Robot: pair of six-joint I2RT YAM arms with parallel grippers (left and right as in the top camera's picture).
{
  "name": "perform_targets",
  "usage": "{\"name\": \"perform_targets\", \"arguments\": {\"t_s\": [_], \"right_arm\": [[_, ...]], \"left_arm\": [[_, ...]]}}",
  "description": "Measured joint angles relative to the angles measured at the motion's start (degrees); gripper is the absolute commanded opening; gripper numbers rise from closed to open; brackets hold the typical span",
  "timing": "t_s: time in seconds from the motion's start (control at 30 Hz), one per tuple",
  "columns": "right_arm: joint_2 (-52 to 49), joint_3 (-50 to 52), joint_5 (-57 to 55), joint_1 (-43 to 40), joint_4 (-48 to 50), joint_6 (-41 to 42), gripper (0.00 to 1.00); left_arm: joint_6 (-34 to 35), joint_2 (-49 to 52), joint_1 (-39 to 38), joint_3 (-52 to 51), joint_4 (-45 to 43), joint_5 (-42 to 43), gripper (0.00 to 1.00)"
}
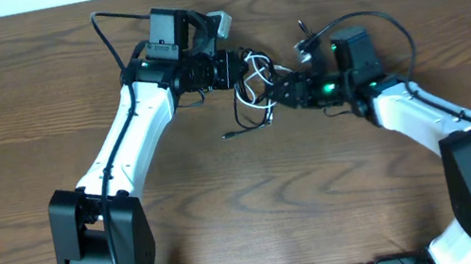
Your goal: Untangle cables
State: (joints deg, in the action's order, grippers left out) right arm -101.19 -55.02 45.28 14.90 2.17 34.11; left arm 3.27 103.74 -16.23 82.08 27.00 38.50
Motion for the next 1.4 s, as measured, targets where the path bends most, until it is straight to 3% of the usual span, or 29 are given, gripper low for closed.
{"name": "perform_targets", "arguments": {"t_s": [0.1,0.13,0.5,1.03,1.27,1.4], "right_arm": [[0.0,0.0,0.7,-3.0,-0.2,-0.3,0.15],[0.0,0.0,1.0,-3.8,-0.3,-0.3,0.01],[0.0,0.0,1.6,-7.5,-1.8,-0.5,0.01],[0.0,0.0,1.2,1.4,-2.0,-0.5,0.01],[0.0,0.0,0.3,1.7,-2.4,-2.1,0.03],[0.0,0.0,5.3,-1.8,-2.3,-4.9,0.09]], "left_arm": [[-1.7,0.0,0.0,0.0,0.0,0.9,0.09],[-2.0,0.0,0.0,0.0,0.0,1.1,0.09],[-3.3,0.0,0.0,0.0,-1.1,5.8,0.08],[3.3,0.0,0.0,0.0,-15.6,16.9,0.09],[5.5,0.0,0.0,0.0,-14.9,17.1,0.09],[5.3,0.0,0.0,0.0,-12.2,17.2,0.09]]}}
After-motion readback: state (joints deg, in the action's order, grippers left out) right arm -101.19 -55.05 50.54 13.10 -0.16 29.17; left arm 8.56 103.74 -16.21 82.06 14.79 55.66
